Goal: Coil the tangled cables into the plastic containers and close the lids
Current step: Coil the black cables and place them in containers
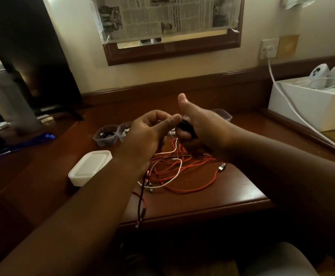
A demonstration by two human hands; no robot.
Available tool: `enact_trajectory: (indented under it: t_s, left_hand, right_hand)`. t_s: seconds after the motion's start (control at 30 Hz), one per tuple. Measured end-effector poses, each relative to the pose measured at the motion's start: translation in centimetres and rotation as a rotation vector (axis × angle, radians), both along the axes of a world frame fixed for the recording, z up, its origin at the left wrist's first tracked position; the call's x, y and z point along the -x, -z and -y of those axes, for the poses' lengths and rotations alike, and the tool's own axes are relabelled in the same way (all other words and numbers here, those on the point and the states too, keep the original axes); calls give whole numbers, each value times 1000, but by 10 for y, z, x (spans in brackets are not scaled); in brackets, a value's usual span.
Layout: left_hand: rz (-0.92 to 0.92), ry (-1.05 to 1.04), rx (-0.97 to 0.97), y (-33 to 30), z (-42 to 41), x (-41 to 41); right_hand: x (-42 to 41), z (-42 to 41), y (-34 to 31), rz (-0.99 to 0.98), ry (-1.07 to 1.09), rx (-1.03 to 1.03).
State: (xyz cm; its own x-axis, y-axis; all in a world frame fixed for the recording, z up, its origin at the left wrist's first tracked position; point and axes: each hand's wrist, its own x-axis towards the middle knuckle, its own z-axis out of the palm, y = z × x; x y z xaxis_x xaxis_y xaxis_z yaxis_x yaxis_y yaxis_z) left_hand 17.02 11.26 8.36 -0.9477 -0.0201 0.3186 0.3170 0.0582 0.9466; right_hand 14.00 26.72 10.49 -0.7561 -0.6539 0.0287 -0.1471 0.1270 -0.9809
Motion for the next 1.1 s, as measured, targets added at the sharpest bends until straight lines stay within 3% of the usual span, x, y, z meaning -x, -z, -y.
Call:
enact_trajectory:
  t_s: [0.07,0.13,0.2,0.27,0.33,0.43,0.5,0.57,0.63,0.83,1.0,1.1]
  left_hand:
    - [53,53,-216,1,-7,-1]
    - [103,24,-309,3,-15,-1]
    - [104,-17,-267,7,-21,-2]
    - [81,-41,-153,11,-24,-4]
    - [50,-56,-34,14,-24,-3]
    - [-37,-96,214,10,-23,-6]
    - [-133,-117,428,4,-21,-9]
    - [-261,-188,600,-2,-15,-9]
    - [-353,-236,679,-7,-8,-6]
    - [-400,-170,579,-9,1,-5]
    - [-283,132,533,-4,8,0]
    - [-344,9,596,5,2,2]
  right_hand:
    - [-5,-3,-4,310,-152,306]
    - [-9,-3,-6,429,-223,598]
    - [-9,-4,-9,388,-208,824]
    - [-3,-4,-10,224,-96,907]
    - [3,-5,-10,-51,90,801]
    - [3,-5,-6,-562,439,257]
    - [5,-4,0,-731,530,-139]
    - [2,-4,5,-800,510,-366]
    - [0,-3,7,-750,448,-402]
    - [0,-1,7,-373,222,-222]
    - [2,-10,5,-134,-57,-123]
    - [6,-7,9,-124,-49,-86]
